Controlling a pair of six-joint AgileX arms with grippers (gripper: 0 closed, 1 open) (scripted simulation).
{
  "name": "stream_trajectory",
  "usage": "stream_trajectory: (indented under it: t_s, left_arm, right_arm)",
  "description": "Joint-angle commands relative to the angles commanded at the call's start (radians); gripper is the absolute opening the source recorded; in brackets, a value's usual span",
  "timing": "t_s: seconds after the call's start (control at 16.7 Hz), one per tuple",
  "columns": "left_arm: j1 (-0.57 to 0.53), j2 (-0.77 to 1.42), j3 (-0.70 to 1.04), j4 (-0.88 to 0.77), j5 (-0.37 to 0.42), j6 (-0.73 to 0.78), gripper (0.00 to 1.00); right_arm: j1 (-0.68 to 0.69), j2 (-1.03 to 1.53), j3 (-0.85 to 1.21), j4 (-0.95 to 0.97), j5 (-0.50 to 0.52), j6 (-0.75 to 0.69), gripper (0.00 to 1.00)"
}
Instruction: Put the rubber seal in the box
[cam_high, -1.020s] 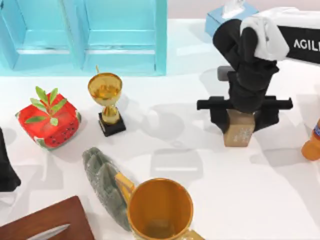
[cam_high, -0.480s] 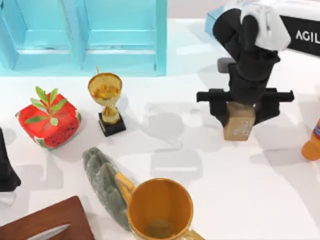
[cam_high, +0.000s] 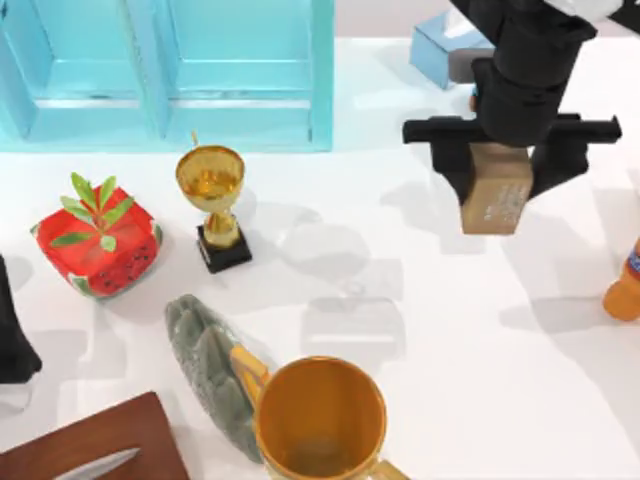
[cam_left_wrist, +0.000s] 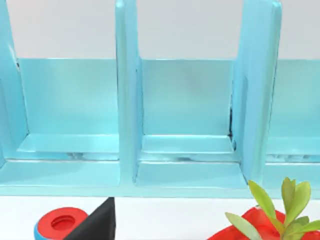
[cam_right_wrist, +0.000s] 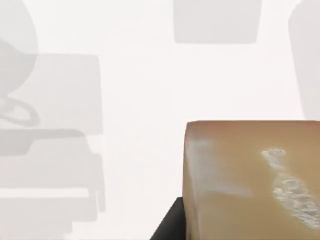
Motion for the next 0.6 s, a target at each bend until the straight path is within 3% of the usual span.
stream_trajectory:
  t_s: [0.3,0.6]
  left_arm:
    - [0.000,0.000,0.000,0.000,0.000,0.000,1.00]
    - [0.000,0.000,0.000,0.000,0.000,0.000,1.00]
  right_arm:
    - [-0.012,-0.003,-0.002,0.007,0.005,0.000,0.00]
    - [-0.226,-0.090,-0.027,0.044,0.050,-0.166,0.00]
